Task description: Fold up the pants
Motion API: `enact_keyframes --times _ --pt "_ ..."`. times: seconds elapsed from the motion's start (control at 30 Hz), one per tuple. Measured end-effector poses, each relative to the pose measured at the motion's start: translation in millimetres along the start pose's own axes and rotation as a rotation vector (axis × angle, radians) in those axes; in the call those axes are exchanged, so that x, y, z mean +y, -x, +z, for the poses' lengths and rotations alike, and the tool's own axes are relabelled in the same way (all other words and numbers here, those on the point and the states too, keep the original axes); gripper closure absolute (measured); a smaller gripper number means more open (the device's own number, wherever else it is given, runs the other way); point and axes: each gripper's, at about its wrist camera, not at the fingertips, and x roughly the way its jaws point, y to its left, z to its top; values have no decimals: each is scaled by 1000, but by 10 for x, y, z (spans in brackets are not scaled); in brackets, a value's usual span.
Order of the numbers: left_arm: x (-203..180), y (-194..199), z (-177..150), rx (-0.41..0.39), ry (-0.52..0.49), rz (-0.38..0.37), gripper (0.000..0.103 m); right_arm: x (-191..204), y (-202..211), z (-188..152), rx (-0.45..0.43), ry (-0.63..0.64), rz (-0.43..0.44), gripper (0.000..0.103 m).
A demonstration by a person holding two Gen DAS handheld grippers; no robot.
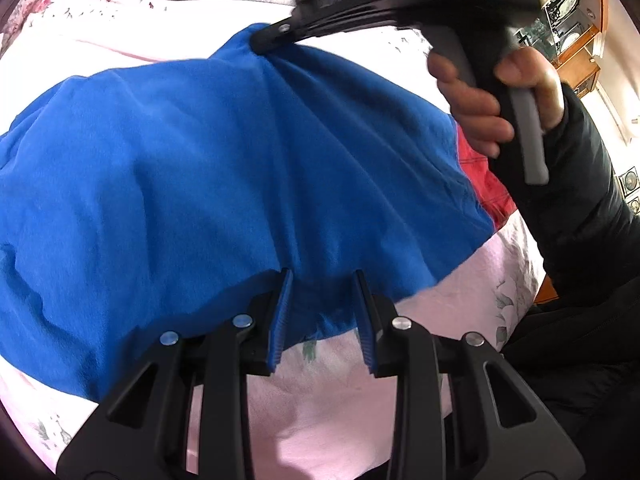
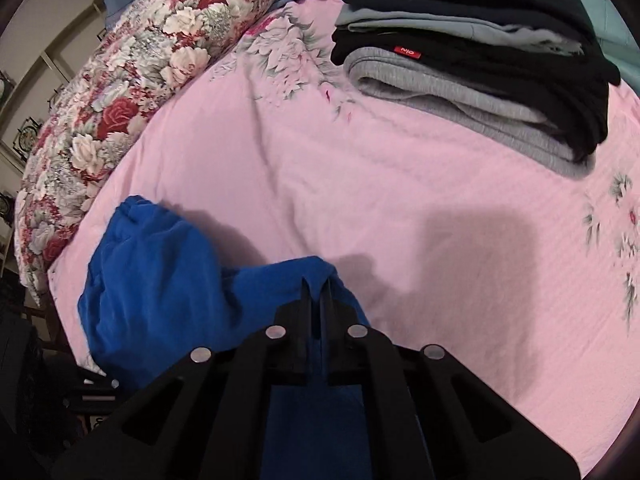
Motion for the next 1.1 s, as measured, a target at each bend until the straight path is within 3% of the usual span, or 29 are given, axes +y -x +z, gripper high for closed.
enact_keyframes --times 0.1,0.2,0.27,0.3,0.4,0.47,0.5,0.57,0.63,0.7,0.8,0.83,0.93,1.1 --pt "-1 -28 -1 5 9 7 72 12 -344 36 83 42 -79 100" --pt "10 -14 10 6 18 -2 72 29 -409 52 69 66 -70 99" --pt "-7 16 44 15 17 18 72 -12 -379 66 82 60 -47 87" --pt "-15 40 66 15 13 34 70 -40 -329 76 83 47 -50 69" --pt "-64 215 201 -30 -13 94 63 -112 128 61 -14 19 -105 63" --pt "-72 321 416 -75 -4 115 49 -190 481 -35 -79 -16 -125 56" --pt "-37 326 589 -91 33 130 43 -238 655 -129 -112 -47 -137 48" --pt "45 216 861 -81 93 114 46 -306 882 -385 -148 -103 -132 43" --pt "68 24 1078 -60 113 68 62 -330 1000 -756 -148 -159 -114 43" --pt "32 -262 1260 -17 89 105 76 -258 1045 -1108 -136 -171 -103 48" --pt "89 -630 1376 67 97 152 89 9 1030 -1534 -118 -156 -111 89" --pt "98 -698 1396 64 98 158 89 97 1003 -1630 -113 -155 -89 96" --pt "98 -722 1445 58 88 163 89 272 903 -1675 -112 -150 -3 99" --pt "116 -708 1438 55 98 138 89 596 523 -1444 -42 -87 27 99"
